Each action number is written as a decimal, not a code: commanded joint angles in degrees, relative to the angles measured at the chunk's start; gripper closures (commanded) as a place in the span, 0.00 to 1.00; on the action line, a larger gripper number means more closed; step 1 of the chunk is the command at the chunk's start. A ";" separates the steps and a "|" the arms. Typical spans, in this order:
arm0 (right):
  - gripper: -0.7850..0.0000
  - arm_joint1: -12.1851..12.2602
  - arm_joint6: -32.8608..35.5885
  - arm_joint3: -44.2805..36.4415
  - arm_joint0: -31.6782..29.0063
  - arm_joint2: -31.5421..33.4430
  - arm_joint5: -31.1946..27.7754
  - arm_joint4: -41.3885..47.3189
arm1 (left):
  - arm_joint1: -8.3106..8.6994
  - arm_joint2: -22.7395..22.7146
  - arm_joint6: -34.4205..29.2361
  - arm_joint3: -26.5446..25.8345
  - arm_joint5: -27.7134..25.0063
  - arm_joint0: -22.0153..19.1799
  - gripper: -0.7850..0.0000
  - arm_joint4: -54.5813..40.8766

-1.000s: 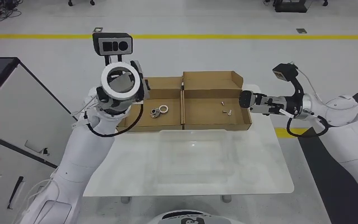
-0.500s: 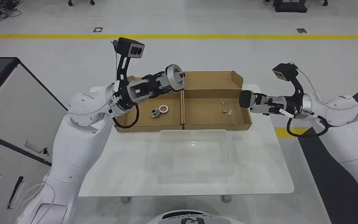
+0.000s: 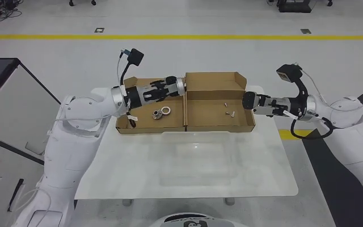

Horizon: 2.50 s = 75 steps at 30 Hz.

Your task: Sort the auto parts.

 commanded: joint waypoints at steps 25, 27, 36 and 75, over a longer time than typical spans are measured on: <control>0.00 0.00 0.00 0.00 0.00 0.00 0.00 0.00 | -0.81 14.58 -6.96 10.26 29.10 -12.16 1.00 40.52; 0.00 0.00 0.00 0.00 0.00 0.00 0.00 0.00 | -1.24 16.76 -8.57 13.37 31.31 -14.81 1.00 44.25; 0.00 0.00 0.00 0.00 0.00 0.00 0.00 0.00 | -3.72 26.04 -18.58 28.84 35.53 -25.35 1.00 57.50; 0.00 0.00 0.00 0.00 0.00 0.00 0.00 0.00 | -16.96 39.17 -24.53 65.64 33.21 -35.09 1.00 48.69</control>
